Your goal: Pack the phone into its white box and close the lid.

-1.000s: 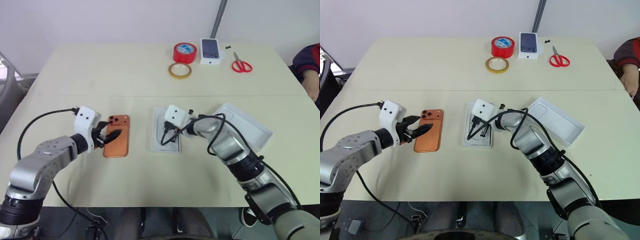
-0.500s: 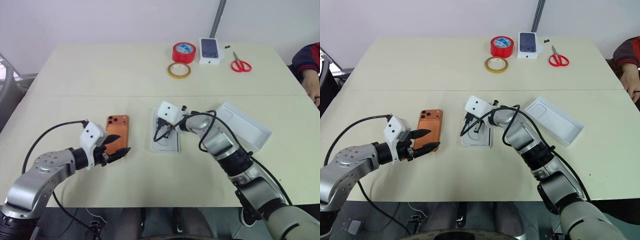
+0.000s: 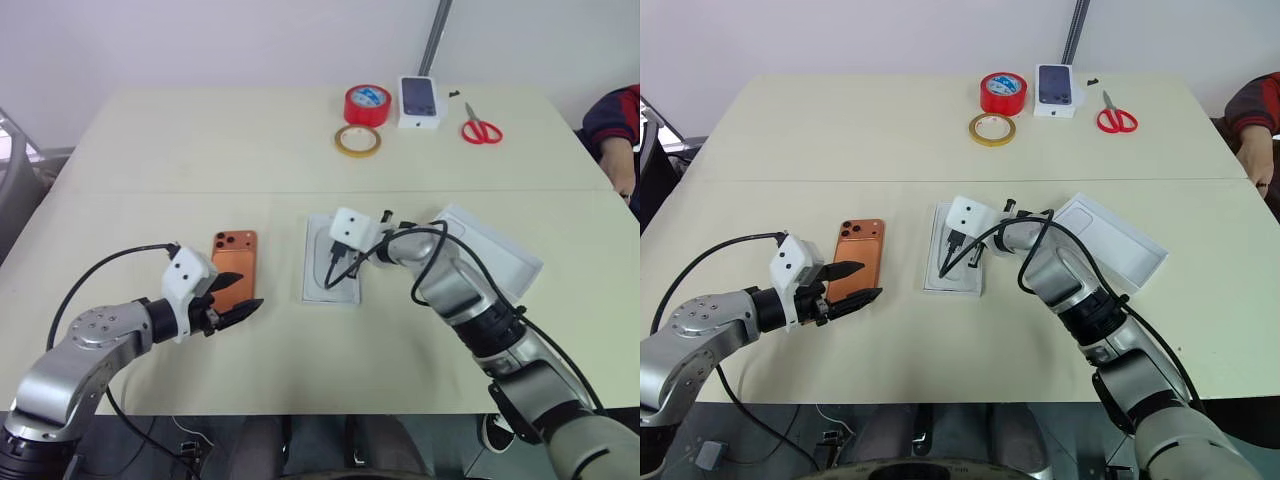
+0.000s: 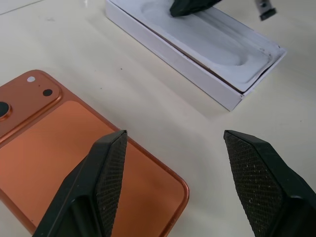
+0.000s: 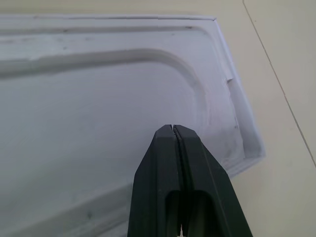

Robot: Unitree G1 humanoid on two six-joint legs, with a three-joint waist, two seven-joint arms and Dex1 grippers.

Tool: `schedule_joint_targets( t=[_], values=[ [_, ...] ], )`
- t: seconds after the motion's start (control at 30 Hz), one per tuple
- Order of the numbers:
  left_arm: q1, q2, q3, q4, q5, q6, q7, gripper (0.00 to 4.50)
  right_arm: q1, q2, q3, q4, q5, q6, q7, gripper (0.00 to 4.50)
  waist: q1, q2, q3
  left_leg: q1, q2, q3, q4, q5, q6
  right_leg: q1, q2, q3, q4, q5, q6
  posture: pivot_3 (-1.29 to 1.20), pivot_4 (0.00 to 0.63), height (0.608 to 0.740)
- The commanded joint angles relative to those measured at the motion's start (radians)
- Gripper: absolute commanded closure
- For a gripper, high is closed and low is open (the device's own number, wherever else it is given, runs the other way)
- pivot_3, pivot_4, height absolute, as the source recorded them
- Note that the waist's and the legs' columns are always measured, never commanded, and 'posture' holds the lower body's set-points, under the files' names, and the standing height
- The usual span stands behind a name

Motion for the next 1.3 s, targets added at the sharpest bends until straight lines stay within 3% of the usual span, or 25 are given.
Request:
schedule_joint_targets(
  t=[0.03,0.2,0.37,0.5,0.73,0.97,1.3],
  values=[
    [-0.011,-0.004,0.012,-0.034,0.003,-0.012,-0.007,1.23,0.001,-0.022,0.021,-0.088,-0.020,0.018,0.029,4.47,0.000,0.000,0.000,0.000,0.000,0.000,0.000,0.000,0.000,0.000,0.000,0.000,0.000,0.000,0.000,0.00,0.150,0.740],
    [-0.024,-0.008,0.012,-0.024,0.000,-0.007,-0.008,1.23,-0.008,-0.002,0.003,-0.098,-0.015,0.011,0.009,4.47,0.000,0.000,0.000,0.000,0.000,0.000,0.000,0.000,0.000,0.000,0.000,0.000,0.000,0.000,0.000,0.00,0.150,0.740],
    [-0.066,-0.065,0.124,0.029,-0.116,0.128,0.093,1.23,-0.009,0.086,-0.090,-0.135,0.081,0.006,-0.013,4.47,-0.001,0.000,0.000,0.000,0.000,0.000,0.000,0.000,0.000,0.000,0.000,0.000,0.000,0.000,0.000,0.00,0.150,0.740],
    [-0.125,-0.107,0.242,0.101,-0.190,0.307,0.243,0.04,-0.024,0.149,-0.085,-0.131,0.117,0.035,-0.014,4.50,-0.001,0.000,0.000,0.000,0.000,0.000,0.000,0.000,0.000,0.000,0.001,0.000,0.001,0.000,0.000,0.00,0.150,0.740],
    [-0.209,-0.115,0.331,0.165,-0.230,0.552,0.412,0.04,-0.090,0.280,-0.002,0.000,0.139,0.054,-0.013,4.50,-0.002,-0.001,0.000,0.000,0.000,0.000,0.001,0.000,-0.001,-0.002,0.001,0.000,0.003,0.000,0.000,0.00,0.150,0.740],
    [-0.289,-0.174,0.371,0.196,-0.307,0.814,0.474,0.04,-0.137,0.323,0.148,0.103,0.101,0.068,0.027,4.50,0.000,-0.002,-0.001,0.000,0.000,-0.001,0.001,0.002,-0.004,-0.002,0.000,-0.001,0.003,0.000,0.000,0.00,0.150,0.740],
    [-0.330,-0.364,0.370,0.148,-0.336,0.974,0.514,0.04,-0.147,0.316,0.194,0.132,0.064,0.046,0.034,4.50,0.004,-0.002,-0.004,0.000,-0.001,-0.001,0.002,0.003,-0.006,-0.001,0.000,-0.001,0.003,0.000,0.000,0.00,0.150,0.740]
  ],
)
